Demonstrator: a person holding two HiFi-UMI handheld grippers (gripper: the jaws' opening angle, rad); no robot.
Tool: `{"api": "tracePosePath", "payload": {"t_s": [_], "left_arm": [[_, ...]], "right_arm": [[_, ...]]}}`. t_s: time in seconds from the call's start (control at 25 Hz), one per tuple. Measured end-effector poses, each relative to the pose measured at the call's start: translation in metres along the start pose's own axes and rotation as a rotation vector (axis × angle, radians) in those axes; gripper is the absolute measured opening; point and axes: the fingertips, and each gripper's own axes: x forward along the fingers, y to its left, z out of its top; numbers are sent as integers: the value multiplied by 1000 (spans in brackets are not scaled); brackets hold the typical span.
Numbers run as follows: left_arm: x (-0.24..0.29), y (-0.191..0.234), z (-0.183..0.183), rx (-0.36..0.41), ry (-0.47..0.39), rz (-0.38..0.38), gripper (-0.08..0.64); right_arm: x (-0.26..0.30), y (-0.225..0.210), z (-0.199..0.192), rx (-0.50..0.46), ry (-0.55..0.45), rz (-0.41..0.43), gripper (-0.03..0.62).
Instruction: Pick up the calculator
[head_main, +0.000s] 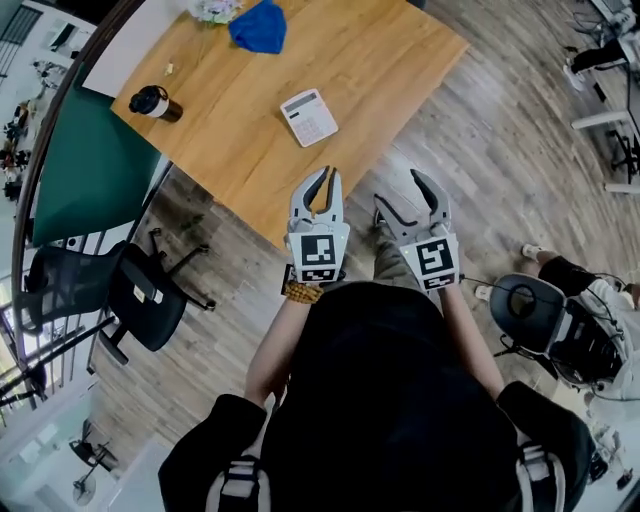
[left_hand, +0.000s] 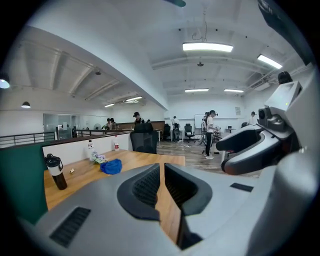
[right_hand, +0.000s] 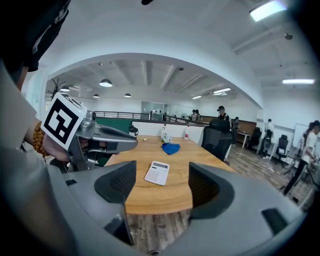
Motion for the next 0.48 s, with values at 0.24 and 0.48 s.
{"api": "tracePosePath", "payload": {"t_s": [0.24,0.48], "left_arm": [[50,-17,14,-46,11,132,48],[65,-42,15,-95,39,228,48]], "right_arm": [[22,-64,10,-78,-52,132,330],[34,-109,2,-174,-62,227,330]]}}
